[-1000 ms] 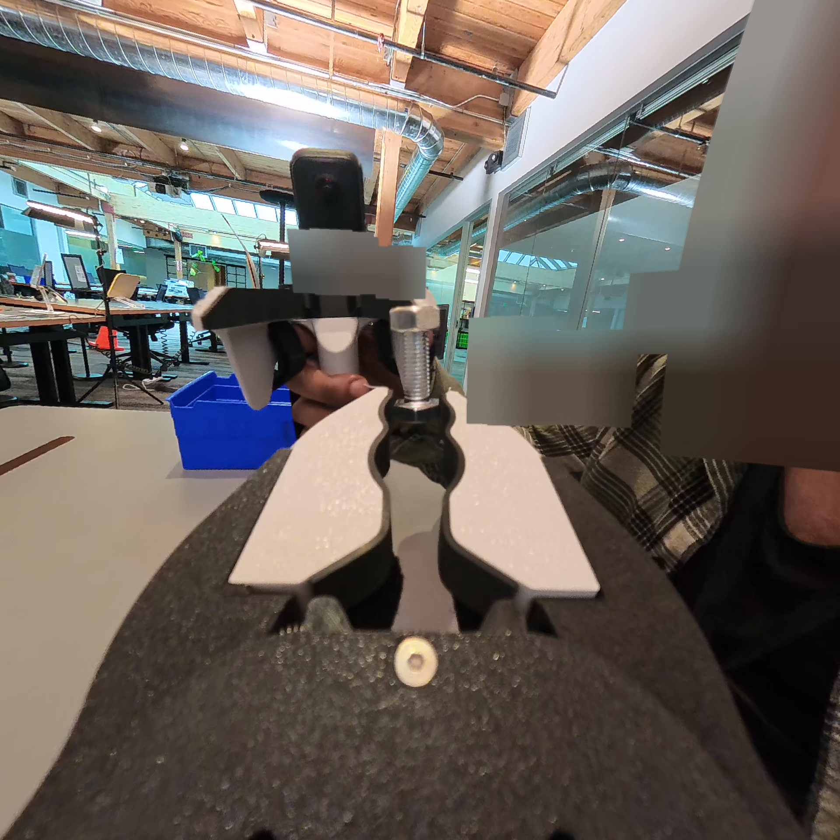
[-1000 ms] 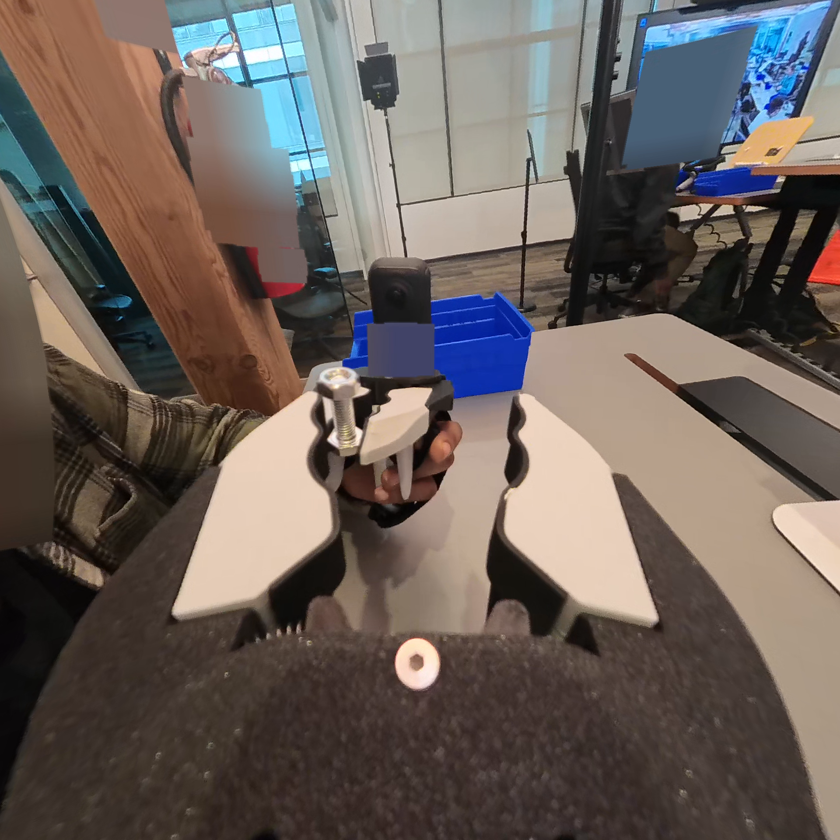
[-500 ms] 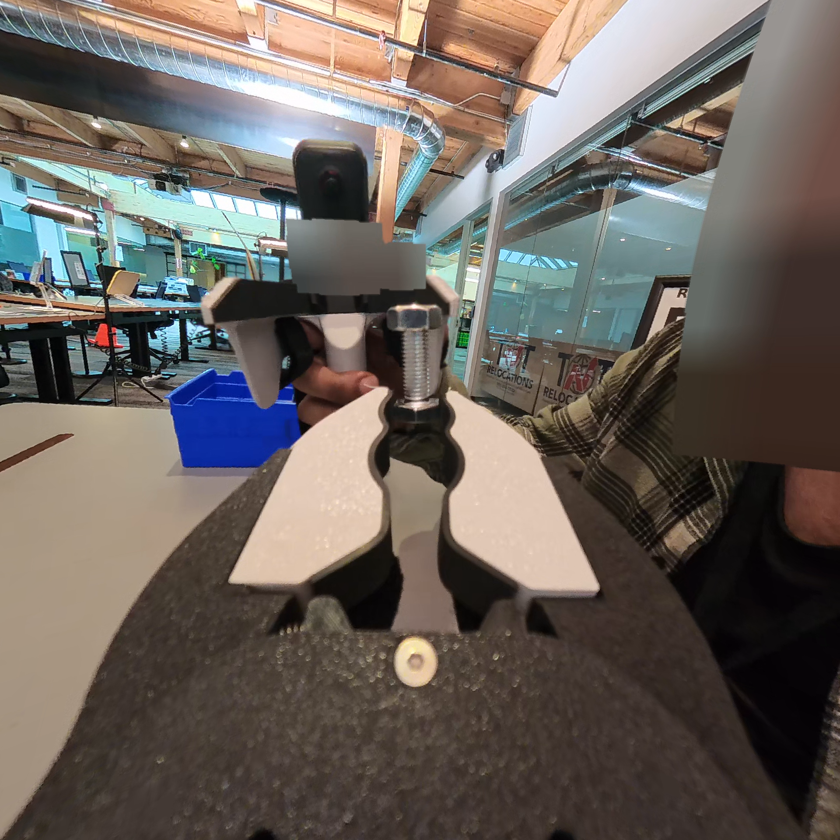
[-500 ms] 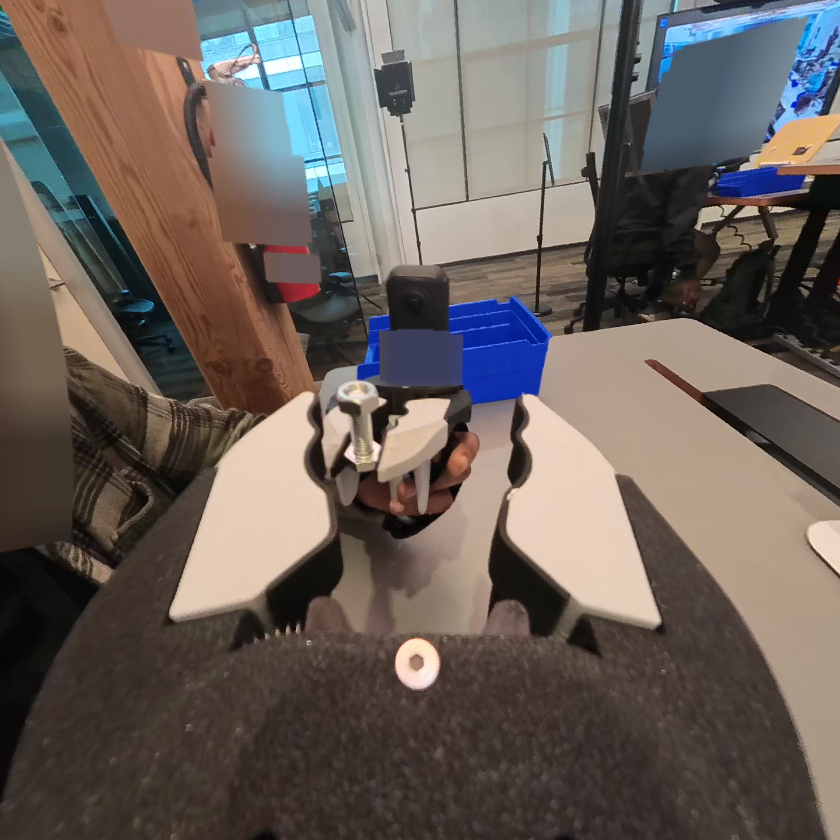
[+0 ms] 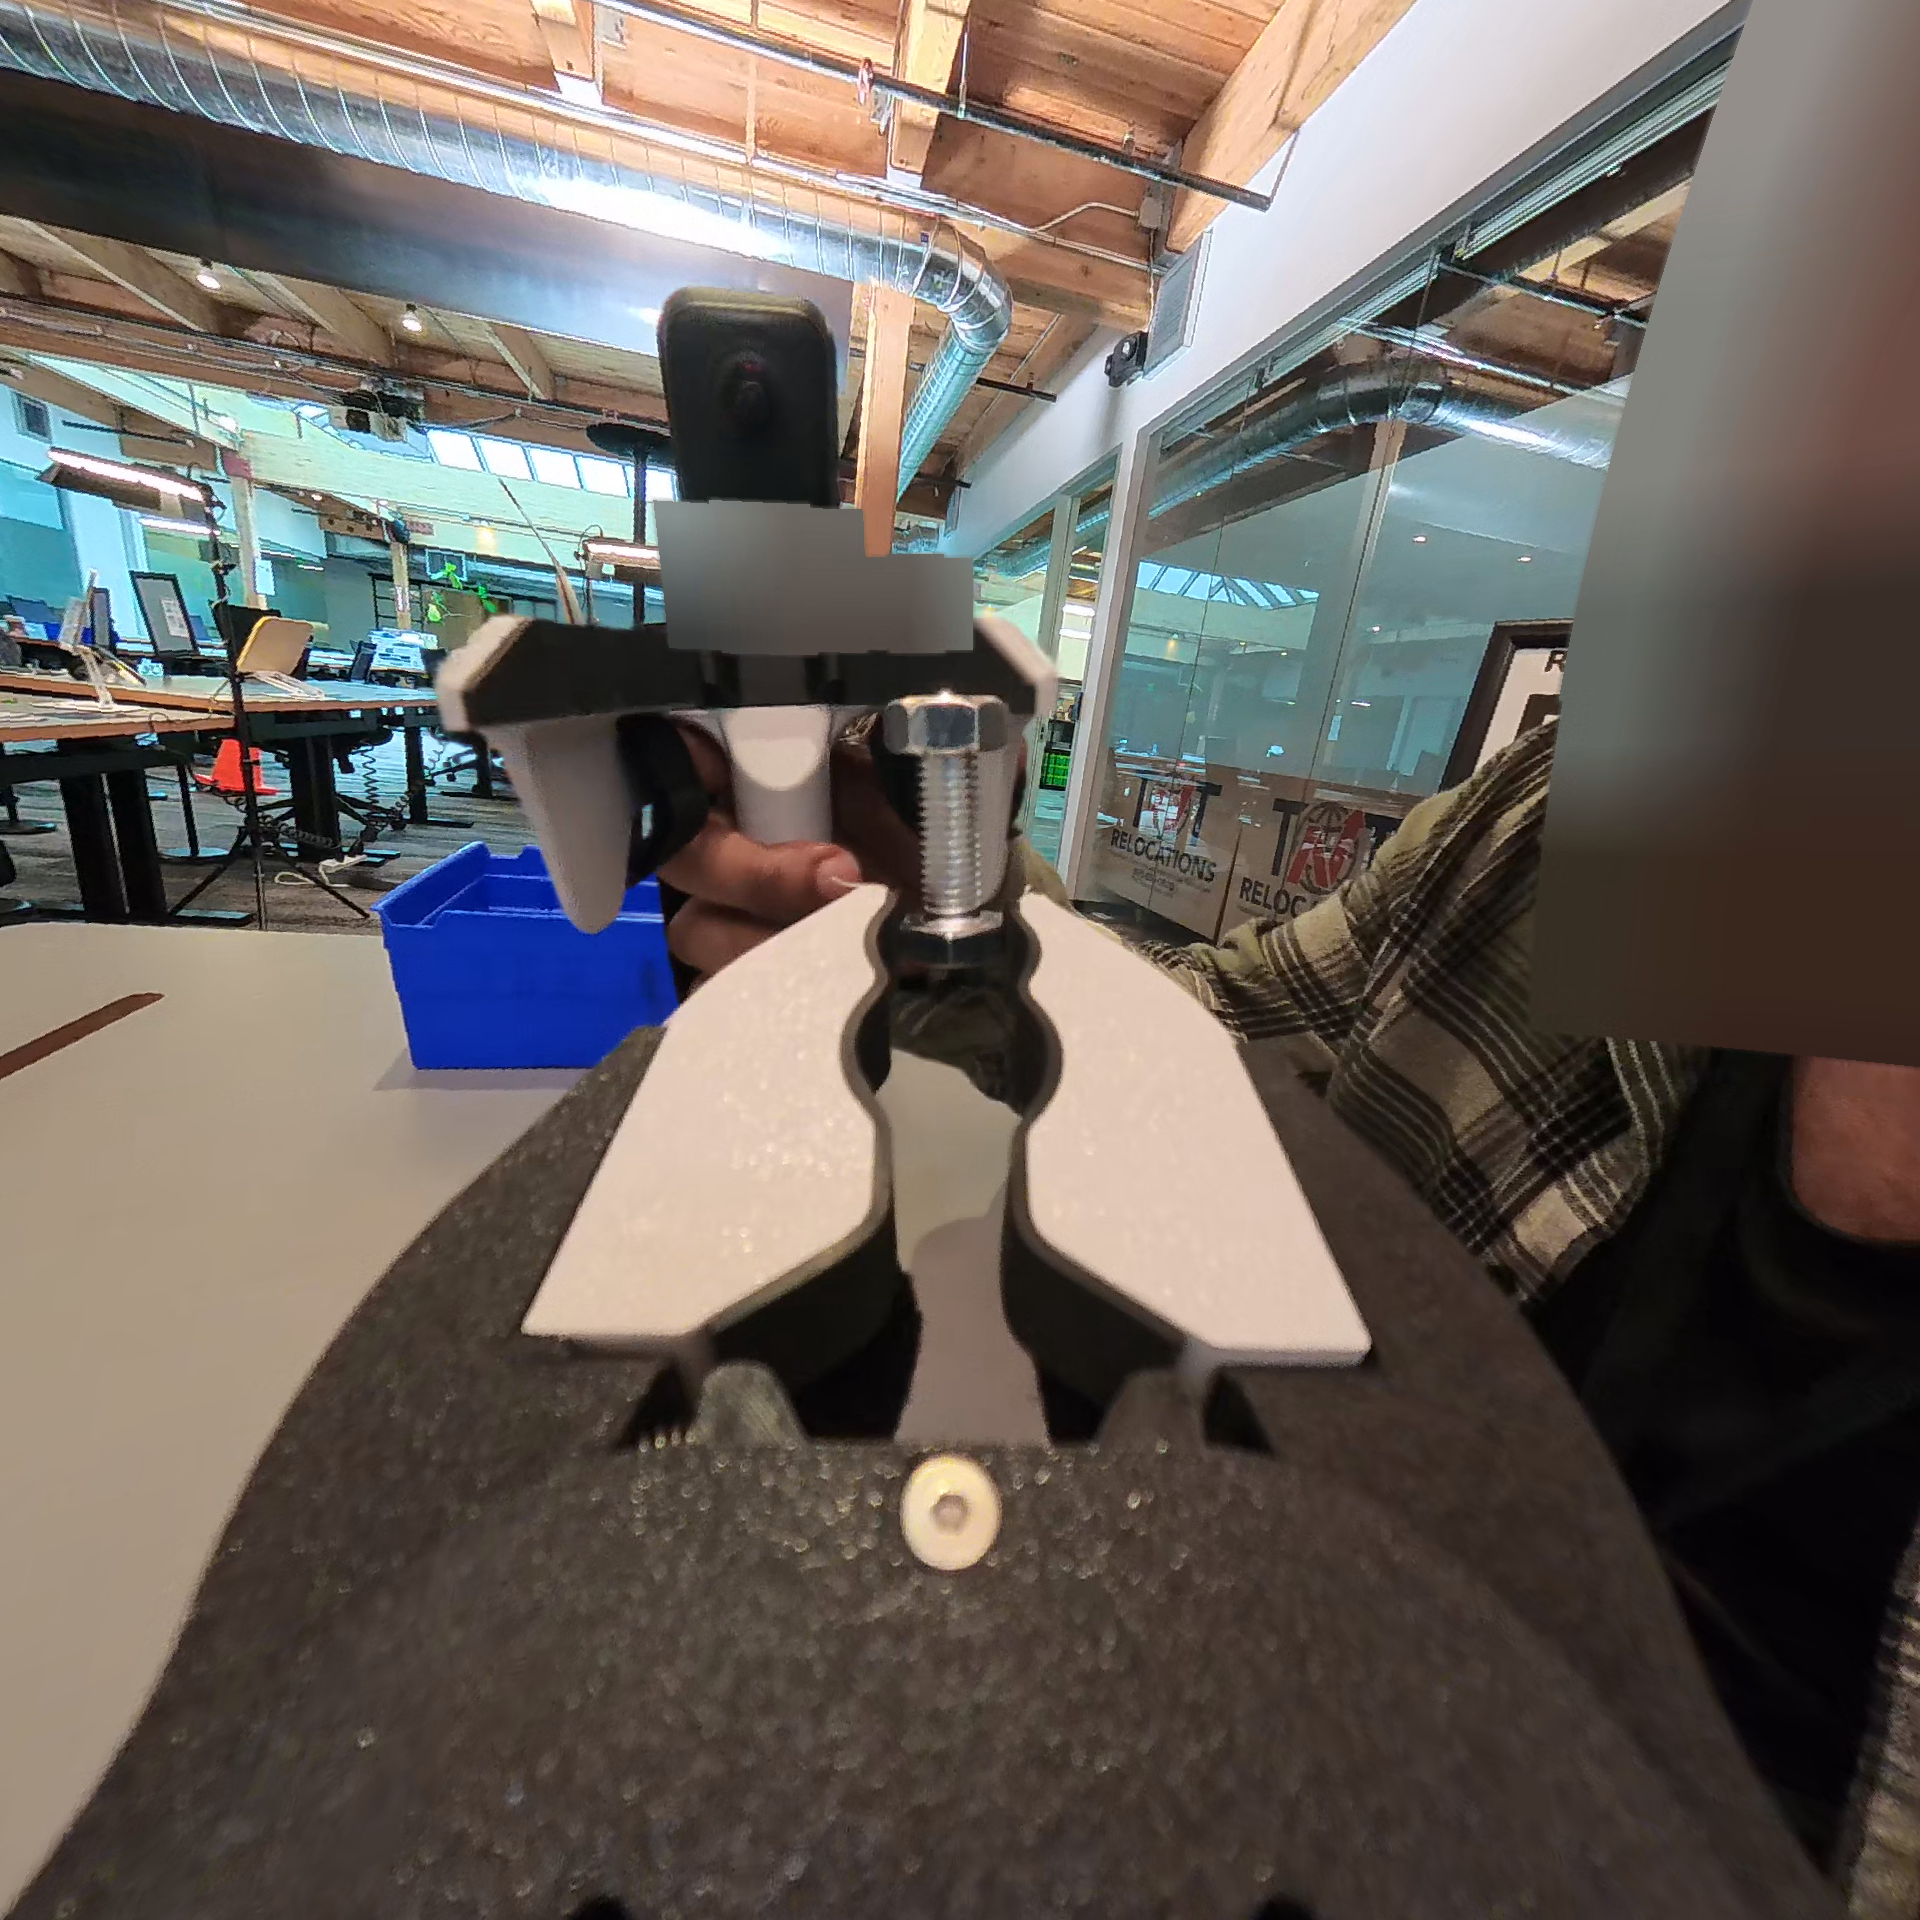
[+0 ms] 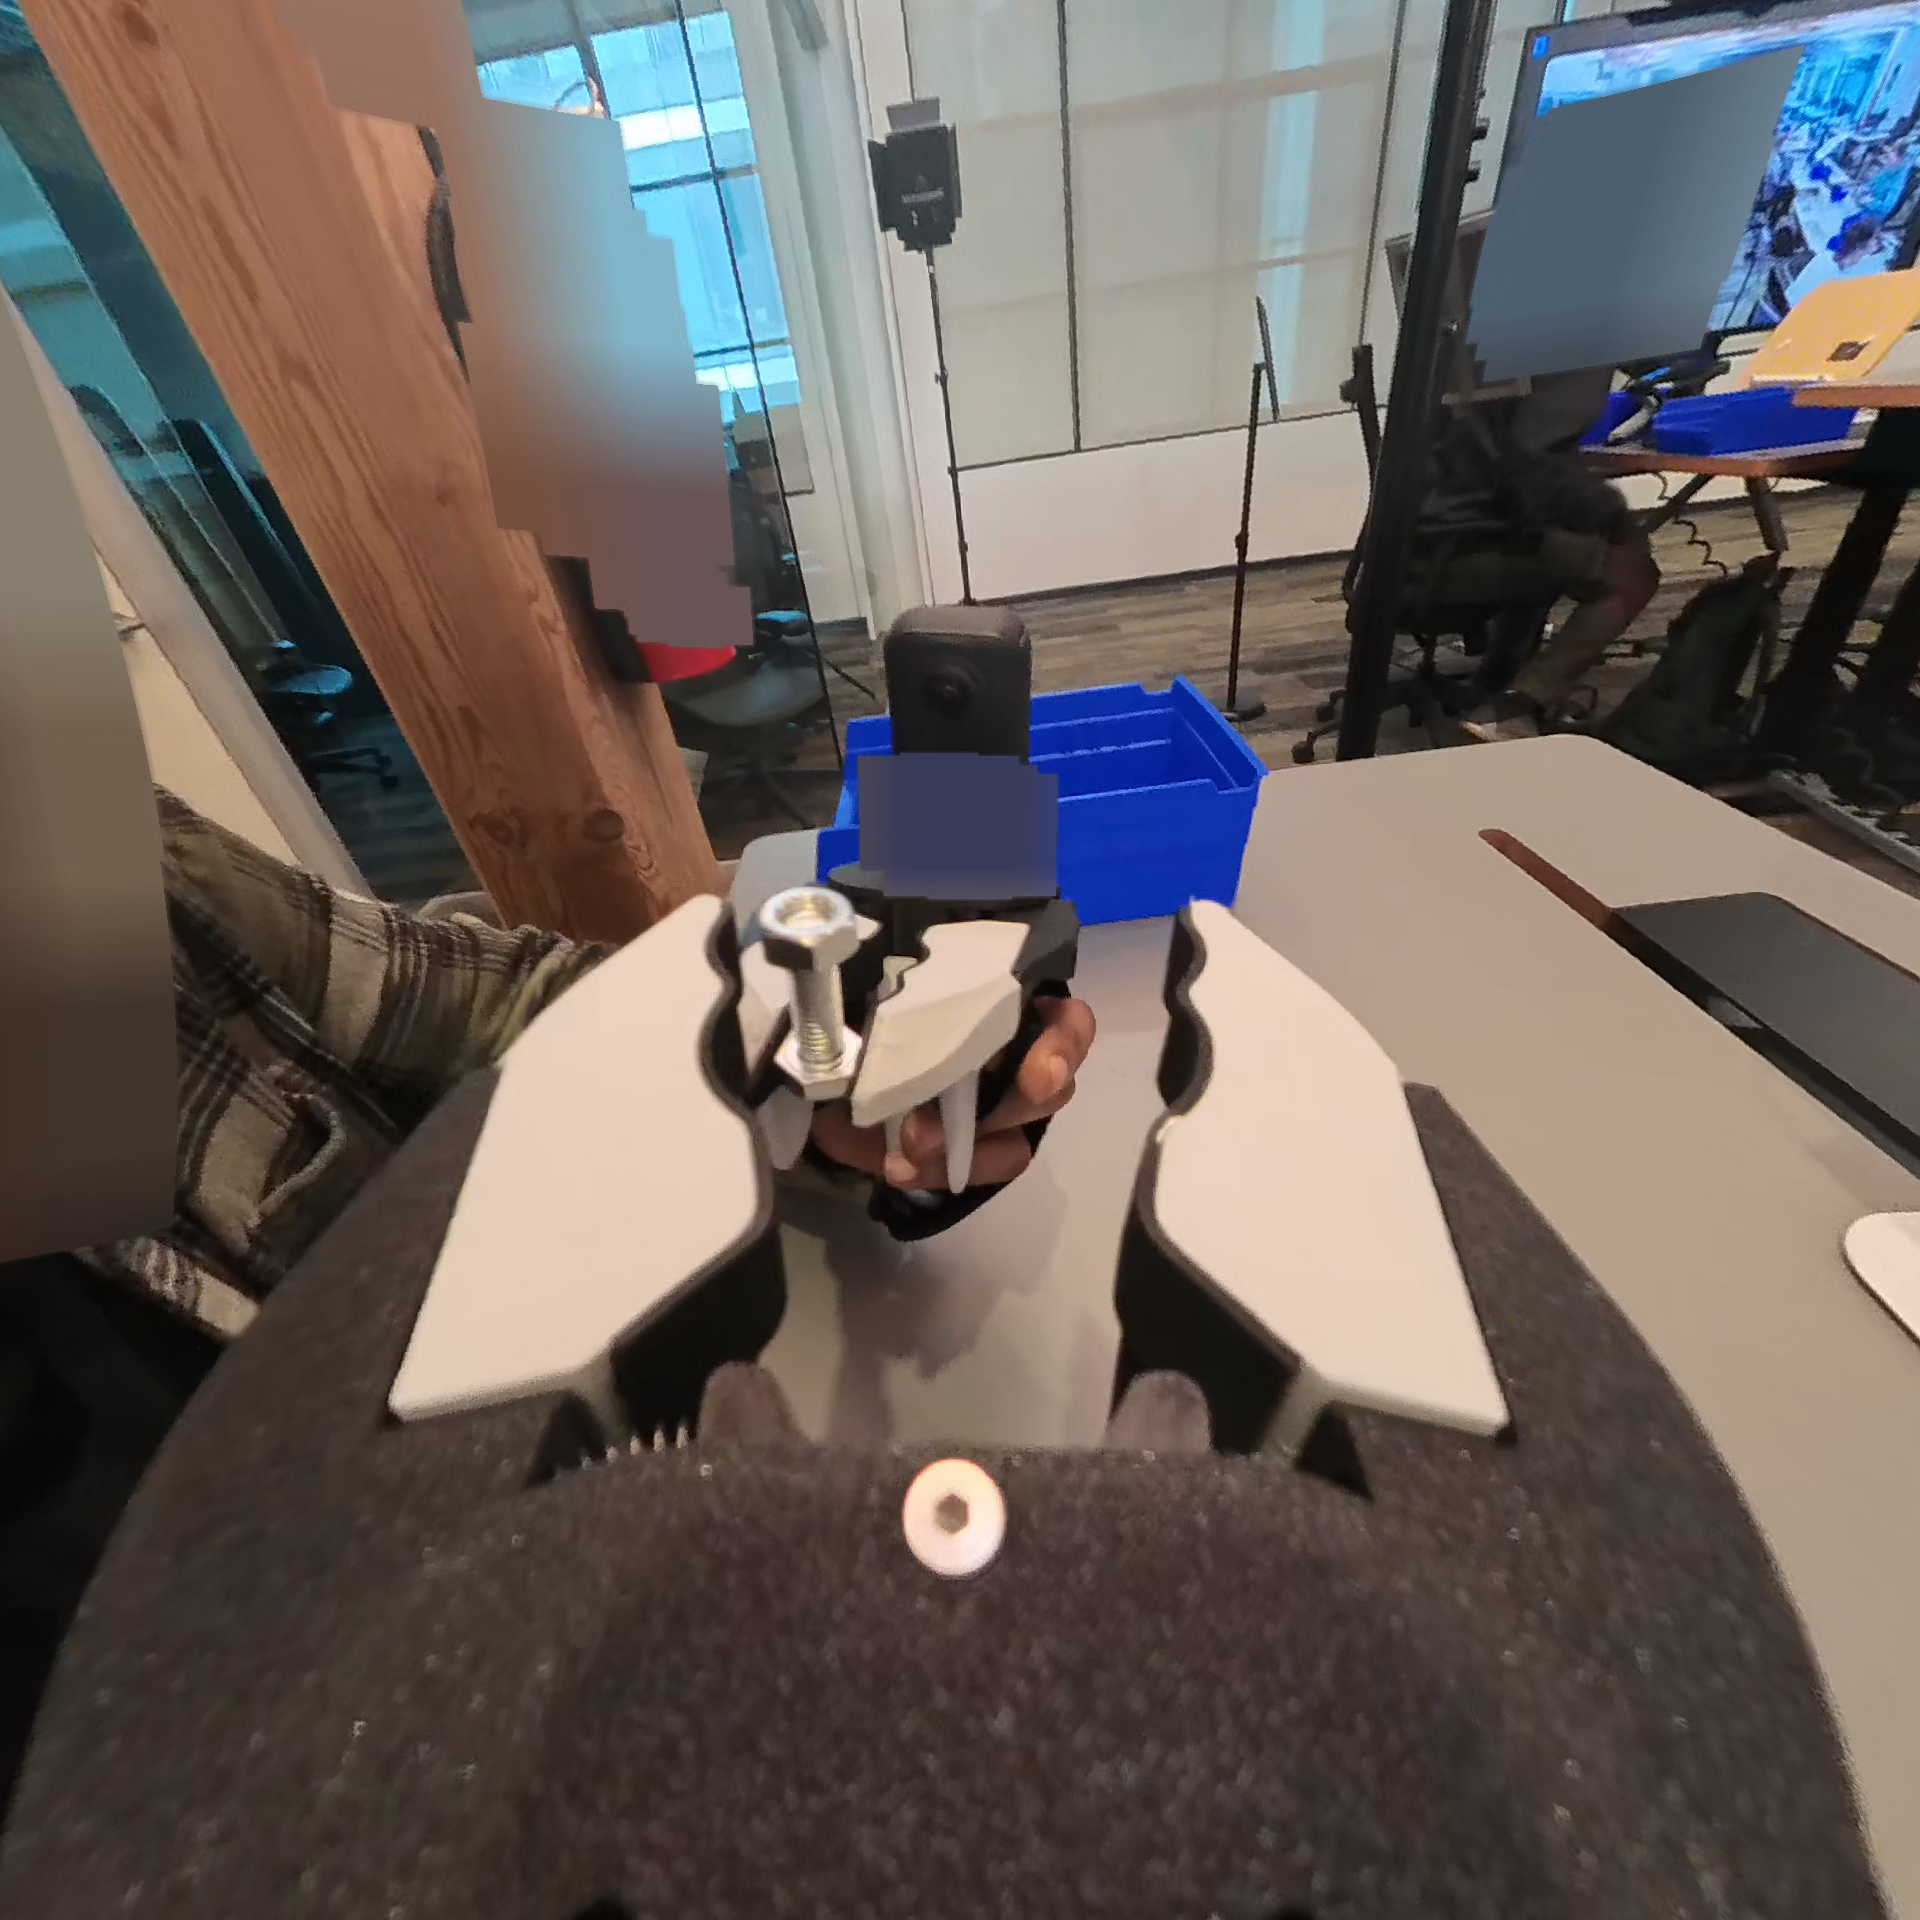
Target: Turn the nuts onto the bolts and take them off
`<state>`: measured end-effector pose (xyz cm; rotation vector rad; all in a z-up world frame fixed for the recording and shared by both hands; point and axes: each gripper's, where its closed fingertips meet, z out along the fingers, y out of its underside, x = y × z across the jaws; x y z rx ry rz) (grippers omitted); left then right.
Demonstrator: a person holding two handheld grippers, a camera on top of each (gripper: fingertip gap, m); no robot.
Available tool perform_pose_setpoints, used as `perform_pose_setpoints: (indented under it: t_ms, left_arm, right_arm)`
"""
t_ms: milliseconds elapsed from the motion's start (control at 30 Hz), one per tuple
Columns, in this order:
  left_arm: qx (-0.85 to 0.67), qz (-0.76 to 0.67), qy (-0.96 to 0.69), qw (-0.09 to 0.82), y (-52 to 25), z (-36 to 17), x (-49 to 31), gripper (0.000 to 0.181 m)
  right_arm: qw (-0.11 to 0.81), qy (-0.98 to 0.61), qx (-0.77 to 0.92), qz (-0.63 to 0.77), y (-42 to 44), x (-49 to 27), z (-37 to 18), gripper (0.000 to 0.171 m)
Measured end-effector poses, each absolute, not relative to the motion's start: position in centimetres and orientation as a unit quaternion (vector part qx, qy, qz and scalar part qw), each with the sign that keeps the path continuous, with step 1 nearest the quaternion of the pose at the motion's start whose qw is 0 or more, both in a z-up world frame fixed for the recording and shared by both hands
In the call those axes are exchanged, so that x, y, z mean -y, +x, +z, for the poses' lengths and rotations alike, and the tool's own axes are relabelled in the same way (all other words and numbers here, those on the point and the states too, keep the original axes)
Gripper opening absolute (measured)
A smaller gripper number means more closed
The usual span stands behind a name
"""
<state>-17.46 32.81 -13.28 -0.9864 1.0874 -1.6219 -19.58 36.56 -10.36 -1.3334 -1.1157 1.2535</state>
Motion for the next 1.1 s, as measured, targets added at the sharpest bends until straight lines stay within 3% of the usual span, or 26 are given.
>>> perform_pose_setpoints:
  t_ms: [700,867,967,1033,1100]
  left_arm:
    - [-0.442,-0.657,-0.404,0.458,-17.3,-13.5,-32.9,0.018]
    - [-0.441,-0.649,-0.408,0.466,-17.4,-13.5,-33.1,0.018]
    - [-0.445,-0.646,-0.410,0.465,-17.2,-13.6,-33.1,0.018]
    - [-0.448,-0.644,-0.412,0.464,-17.1,-13.7,-33.0,0.018]
    - [-0.448,-0.648,-0.410,0.460,-17.2,-13.7,-33.0,0.018]
  right_arm:
    - [0.476,-0.552,0.468,0.499,-19.4,-35.8,-10.5,0.077]
    - [0.461,-0.576,0.460,0.495,-20.3,-35.1,-11.1,0.063]
    - [0.449,-0.581,0.468,0.492,-20.6,-34.6,-11.3,0.043]
    - [0.442,-0.564,0.484,0.502,-20.6,-34.0,-11.0,0.020]
    - [0.436,-0.557,0.498,0.502,-20.5,-33.8,-11.0,0.018]
